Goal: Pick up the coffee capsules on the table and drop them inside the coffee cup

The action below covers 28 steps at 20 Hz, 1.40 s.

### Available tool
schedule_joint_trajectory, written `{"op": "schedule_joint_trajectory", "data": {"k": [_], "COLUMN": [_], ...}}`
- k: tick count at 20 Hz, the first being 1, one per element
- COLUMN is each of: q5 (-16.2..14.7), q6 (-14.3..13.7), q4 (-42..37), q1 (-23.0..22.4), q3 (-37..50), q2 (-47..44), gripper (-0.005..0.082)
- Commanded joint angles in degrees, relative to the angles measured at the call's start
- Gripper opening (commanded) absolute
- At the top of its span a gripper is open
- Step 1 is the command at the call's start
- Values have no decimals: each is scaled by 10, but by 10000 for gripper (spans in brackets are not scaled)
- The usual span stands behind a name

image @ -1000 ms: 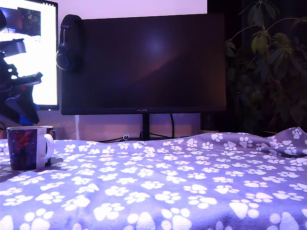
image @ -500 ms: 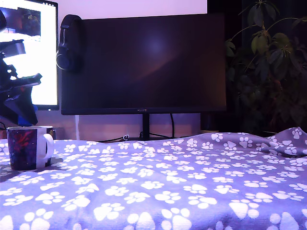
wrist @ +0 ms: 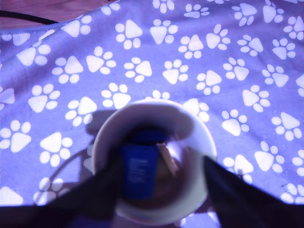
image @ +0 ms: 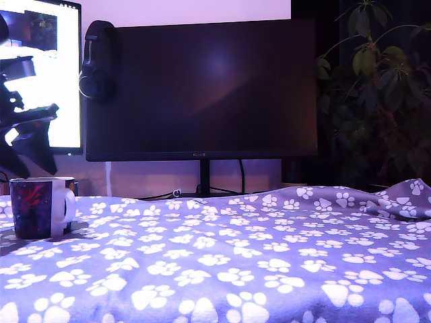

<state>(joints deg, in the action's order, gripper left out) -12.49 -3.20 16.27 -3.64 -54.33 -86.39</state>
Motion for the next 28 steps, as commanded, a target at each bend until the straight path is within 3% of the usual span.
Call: {"op": "schedule_joint_trajectory", "data": {"k": [1,5,7,9,13,14,22,28], "q5": [0,1,1,-4,-25,-25,-24,-24], "q6": [2,2,2,2,2,2,-1,-1], "q4": [-3,-5,-6,-6,-2,-2,-31,-112], "q1": [2,2,2,1,2,2,1,1], "q3": [0,0,0,0,0,0,16,104], "q2": [-6,-6,-6,-5,3,8,109,208], "gripper": [558,547,487,375,18,-27,-23,-23]}}
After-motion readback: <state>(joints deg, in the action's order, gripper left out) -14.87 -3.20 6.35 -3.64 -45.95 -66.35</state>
